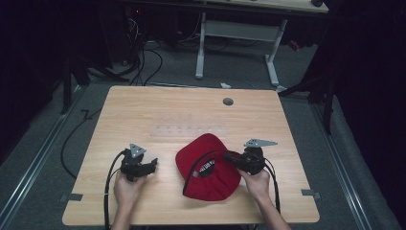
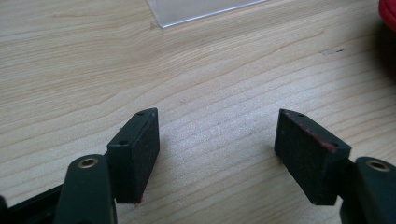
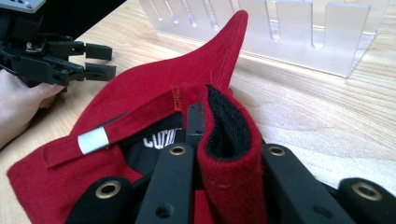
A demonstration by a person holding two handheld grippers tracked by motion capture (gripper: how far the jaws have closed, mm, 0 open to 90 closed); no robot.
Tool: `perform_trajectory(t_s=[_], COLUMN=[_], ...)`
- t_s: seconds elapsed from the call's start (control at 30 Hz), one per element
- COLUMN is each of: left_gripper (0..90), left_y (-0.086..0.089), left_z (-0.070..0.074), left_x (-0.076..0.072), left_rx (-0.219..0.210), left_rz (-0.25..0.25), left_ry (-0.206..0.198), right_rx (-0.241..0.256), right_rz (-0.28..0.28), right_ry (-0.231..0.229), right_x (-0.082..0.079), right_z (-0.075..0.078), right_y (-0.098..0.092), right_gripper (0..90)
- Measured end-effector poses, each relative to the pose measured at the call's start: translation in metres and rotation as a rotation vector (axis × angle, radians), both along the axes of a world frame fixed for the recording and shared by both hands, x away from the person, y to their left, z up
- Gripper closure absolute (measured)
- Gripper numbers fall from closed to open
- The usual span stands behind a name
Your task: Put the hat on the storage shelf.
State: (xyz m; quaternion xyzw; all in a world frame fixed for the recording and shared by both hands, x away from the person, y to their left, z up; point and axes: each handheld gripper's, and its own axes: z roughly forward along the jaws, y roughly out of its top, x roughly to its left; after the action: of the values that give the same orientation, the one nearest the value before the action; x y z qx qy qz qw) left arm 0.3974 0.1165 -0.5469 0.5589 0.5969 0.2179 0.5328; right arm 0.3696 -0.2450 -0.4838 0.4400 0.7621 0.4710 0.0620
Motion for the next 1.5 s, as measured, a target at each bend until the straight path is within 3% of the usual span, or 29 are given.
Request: perform_trajectory(t_s=[0.43,0.53,0.63,0.7,0.87,1.1,1.2,1.5], left_gripper=[31.9,32.0,32.1,32.4,31.5,31.0,30.8,30.5], left_y=[0.0,0.0,-0.001,-0.004,-0.017,-0.036,-0.046,-0.067], left_z=[0.001,0.001,0.005,0.014,0.025,0.029,0.032,0.031], left_x=[-0.002,-0.005,-0.009,-0.016,-0.027,-0.044,-0.051,-0.059], left_rx=[-0.007,0.024,0.022,0.002,-0.019,0.018,0.012,0.028], left_rz=[-0.016,-0.028,-0.04,-0.068,-0.136,-0.217,-0.251,-0.311], left_ry=[0.001,-0.008,-0.024,-0.061,-0.077,-0.104,-0.118,-0.136], right_rx=[0.02,0.029,0.023,0.023,0.035,0.043,0.04,0.041], right_rz=[-0.002,-0.003,0.0,0.0,-0.007,-0.017,-0.014,-0.011], right_ry=[-0.007,0.002,0.003,0.0,-0.005,0.01,0.01,0.02], right_x=[-0.009,-0.01,-0.01,-0.009,-0.007,-0.002,0.0,0.004], right_z=[0.013,0.015,0.018,0.021,0.026,0.03,0.034,0.044], right_y=[-0.011,-0.013,-0.014,-0.014,-0.015,-0.016,-0.016,-0.013], right_gripper=[81.4,81.5,81.4,81.5,81.4,81.6,81.6,81.6])
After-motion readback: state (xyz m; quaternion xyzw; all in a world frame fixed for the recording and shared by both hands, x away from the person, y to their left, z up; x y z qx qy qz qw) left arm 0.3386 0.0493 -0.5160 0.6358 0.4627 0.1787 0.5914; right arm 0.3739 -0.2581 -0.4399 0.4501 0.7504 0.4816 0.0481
